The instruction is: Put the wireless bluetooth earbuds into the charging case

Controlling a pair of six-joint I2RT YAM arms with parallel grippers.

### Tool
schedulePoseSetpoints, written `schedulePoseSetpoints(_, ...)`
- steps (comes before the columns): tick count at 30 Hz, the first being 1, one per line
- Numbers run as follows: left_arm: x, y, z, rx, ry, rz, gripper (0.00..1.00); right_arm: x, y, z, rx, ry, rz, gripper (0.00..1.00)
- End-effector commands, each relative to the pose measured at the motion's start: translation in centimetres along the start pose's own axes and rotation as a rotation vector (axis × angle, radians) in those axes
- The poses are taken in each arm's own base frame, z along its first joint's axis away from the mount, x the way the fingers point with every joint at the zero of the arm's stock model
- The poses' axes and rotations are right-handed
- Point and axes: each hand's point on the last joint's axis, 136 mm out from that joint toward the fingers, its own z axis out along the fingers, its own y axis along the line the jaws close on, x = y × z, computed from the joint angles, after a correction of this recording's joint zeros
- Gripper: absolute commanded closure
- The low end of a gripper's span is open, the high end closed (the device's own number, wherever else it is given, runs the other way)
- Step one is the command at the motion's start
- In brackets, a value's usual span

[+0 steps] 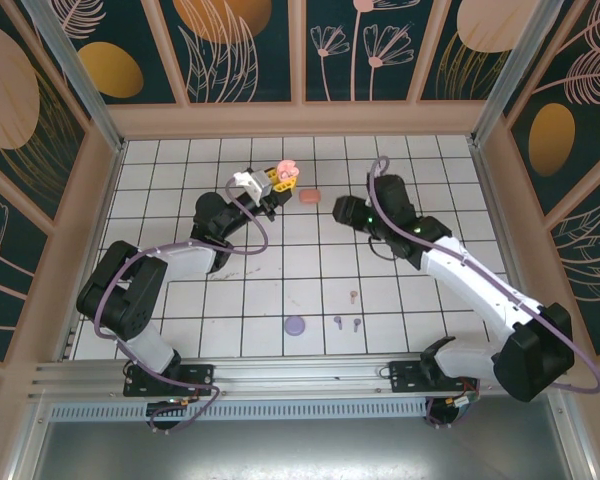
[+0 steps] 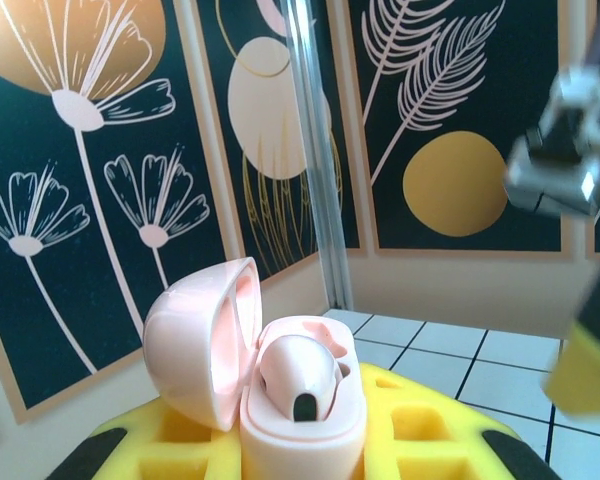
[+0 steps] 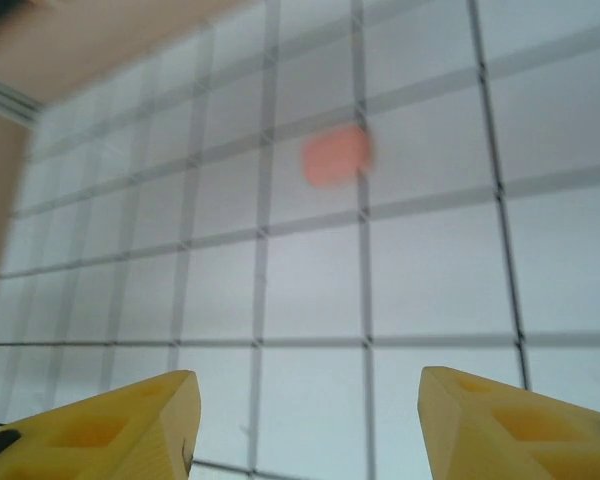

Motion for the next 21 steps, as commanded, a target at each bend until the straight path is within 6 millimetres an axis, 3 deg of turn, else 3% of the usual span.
schedulePoseSetpoints(1,-1.9,-0.4,-0.4,-0.002,-0.045,0.027,1.00,5.4,-4.7,0.5,0.163,0.138,0.110,0.41)
schedulePoseSetpoints(5,-1.8,-0.4,-0.6,-0.006,-0.037,0.010,1.00,10.1,-7.4,0.9,0.254,0.221,0.162,0.43)
schedulePoseSetpoints(9,-1.6,-0.4,-0.8,-0.011,-0.031,0.000,1.00,13.3,-8.6,1.1,0.301,0.271,0.204,0.45)
schedulePoseSetpoints(15,-1.4,-0.4,-0.8,-0.014,-0.032,-0.007,1.00,15.8,-9.3,1.3,0.347,0.310,0.229,0.51)
schedulePoseSetpoints(21,-1.2,-0.5,-1.0,-0.015,-0.038,-0.012,1.00,16.9,-9.8,1.6,0.404,0.343,0.211,0.57)
